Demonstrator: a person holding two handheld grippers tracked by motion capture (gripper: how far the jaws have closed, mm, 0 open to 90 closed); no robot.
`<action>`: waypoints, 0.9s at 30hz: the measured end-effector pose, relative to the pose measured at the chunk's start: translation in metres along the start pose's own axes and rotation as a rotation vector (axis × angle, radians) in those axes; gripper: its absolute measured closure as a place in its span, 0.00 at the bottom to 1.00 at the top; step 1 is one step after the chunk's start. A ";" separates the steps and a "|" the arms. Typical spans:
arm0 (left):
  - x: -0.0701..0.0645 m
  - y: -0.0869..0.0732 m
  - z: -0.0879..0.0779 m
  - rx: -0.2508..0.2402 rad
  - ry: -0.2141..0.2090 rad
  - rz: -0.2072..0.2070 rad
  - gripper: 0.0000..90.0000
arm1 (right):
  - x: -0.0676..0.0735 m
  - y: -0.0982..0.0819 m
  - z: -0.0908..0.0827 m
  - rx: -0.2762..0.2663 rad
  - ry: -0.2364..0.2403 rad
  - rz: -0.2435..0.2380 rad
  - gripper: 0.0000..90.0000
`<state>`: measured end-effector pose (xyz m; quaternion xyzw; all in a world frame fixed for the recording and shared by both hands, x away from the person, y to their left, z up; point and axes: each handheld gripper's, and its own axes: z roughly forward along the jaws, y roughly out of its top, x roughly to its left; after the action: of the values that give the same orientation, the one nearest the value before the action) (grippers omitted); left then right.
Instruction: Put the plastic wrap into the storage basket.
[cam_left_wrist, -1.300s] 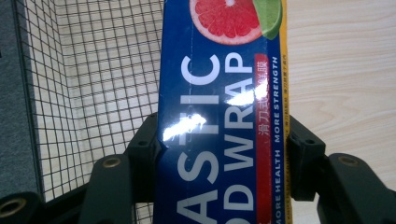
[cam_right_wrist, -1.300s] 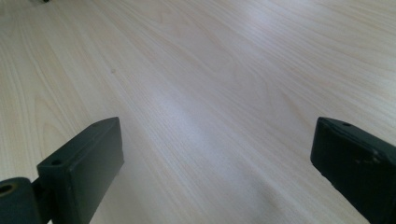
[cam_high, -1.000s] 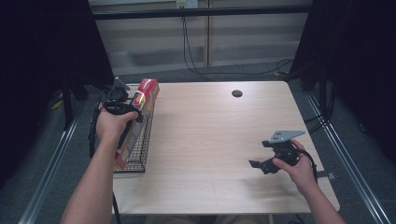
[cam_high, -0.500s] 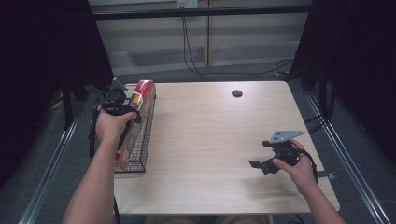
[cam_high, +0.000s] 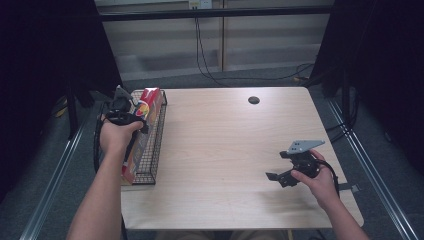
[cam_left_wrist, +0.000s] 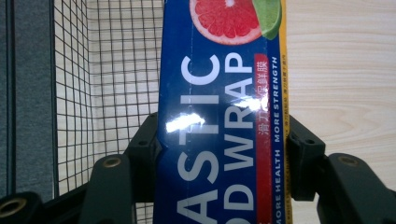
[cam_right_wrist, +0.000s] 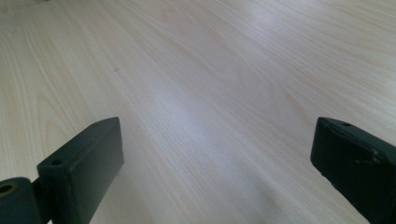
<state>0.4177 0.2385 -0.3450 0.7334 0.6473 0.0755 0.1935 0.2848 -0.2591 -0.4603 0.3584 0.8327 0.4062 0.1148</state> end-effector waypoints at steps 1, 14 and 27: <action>0.000 0.000 0.000 0.000 0.000 0.000 0.48 | 0.000 0.000 0.000 0.000 0.000 0.000 0.02; 0.003 -0.003 0.003 0.006 0.015 -0.039 0.48 | 0.001 0.000 0.000 0.000 0.000 -0.003 0.02; 0.005 -0.007 0.012 0.024 0.032 -0.070 0.47 | 0.001 0.000 0.000 0.000 -0.002 -0.008 0.02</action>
<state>0.4166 0.2413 -0.3590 0.7113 0.6764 0.0727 0.1766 0.2844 -0.2580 -0.4602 0.3553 0.8340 0.4056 0.1174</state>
